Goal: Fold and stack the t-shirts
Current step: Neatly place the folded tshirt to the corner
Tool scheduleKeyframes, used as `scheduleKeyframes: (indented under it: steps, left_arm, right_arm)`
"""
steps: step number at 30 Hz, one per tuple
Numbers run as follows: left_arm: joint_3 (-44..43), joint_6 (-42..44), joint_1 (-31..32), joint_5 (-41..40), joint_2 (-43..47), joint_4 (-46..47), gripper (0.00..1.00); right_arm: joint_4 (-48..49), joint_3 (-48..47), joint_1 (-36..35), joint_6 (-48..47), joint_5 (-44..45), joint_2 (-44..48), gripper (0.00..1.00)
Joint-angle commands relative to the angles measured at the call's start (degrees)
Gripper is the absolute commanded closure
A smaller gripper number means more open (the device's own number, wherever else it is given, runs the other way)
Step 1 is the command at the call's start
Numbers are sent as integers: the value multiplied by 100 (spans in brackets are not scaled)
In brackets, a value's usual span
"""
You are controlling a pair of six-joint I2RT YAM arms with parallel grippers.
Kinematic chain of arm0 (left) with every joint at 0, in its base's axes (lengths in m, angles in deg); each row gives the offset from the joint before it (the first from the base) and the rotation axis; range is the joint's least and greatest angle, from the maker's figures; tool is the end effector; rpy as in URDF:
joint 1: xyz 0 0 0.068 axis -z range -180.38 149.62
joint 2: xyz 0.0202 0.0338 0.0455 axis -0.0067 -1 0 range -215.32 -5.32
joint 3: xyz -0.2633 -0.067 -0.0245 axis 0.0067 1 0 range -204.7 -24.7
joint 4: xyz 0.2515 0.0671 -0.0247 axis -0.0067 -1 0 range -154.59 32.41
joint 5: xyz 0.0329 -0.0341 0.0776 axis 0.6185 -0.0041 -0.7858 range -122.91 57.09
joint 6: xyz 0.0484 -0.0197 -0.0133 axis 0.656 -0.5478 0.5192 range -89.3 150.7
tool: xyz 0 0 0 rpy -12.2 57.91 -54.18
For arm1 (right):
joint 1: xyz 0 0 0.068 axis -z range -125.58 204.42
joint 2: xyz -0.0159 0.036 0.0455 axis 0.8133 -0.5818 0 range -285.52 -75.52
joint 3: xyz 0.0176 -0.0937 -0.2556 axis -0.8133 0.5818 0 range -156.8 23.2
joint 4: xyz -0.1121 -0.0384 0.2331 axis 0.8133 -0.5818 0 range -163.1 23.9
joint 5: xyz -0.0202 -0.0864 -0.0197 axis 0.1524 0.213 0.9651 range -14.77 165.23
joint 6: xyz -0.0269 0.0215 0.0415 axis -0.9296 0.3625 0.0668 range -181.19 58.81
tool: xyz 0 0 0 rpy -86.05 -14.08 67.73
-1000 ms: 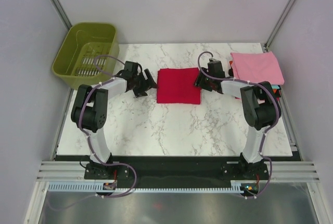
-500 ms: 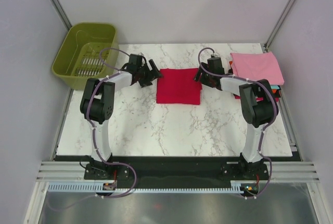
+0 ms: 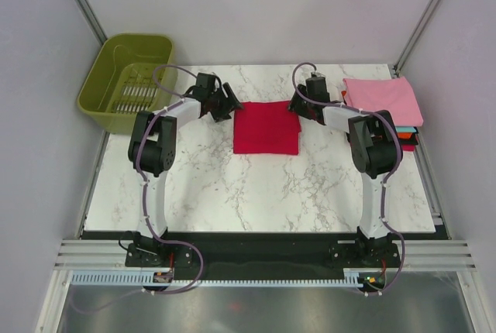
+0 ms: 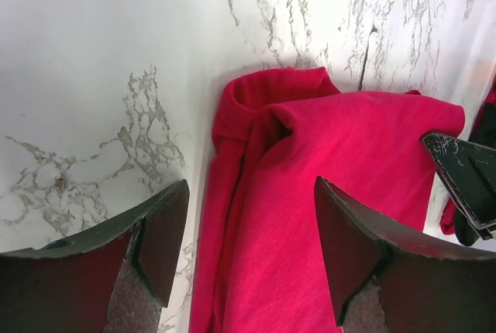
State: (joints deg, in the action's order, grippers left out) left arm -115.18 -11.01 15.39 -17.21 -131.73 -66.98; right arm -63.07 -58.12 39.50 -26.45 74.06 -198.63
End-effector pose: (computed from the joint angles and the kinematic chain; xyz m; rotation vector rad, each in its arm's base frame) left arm 0.4655 -0.1415 0.1538 -0.4180 2.4385 -0.7868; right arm 0.4562 0.1223 0.1475 0.3834 2.2610 0.4830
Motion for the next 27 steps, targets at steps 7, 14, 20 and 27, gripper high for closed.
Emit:
scheduleKeyframes:
  steps: [7, 14, 20, 27]
  left_arm:
    - [-374, -91, 49, -173, -481, -617, 23]
    - [-462, -170, 84, -190, -710, -643, 42]
    - [-567, -144, 172, -147, -771, -652, 68]
    - [-620, 14, 216, -155, -657, -652, 98]
  right_arm:
    - [-742, -376, -169, -108, 363, -459, 50]
    - [-803, -481, -310, -213, 495, -459, 55]
    - [-1014, -762, -521, -380, 618, -530, 78]
    - [-989, -719, -618, -495, 565, -276, 100]
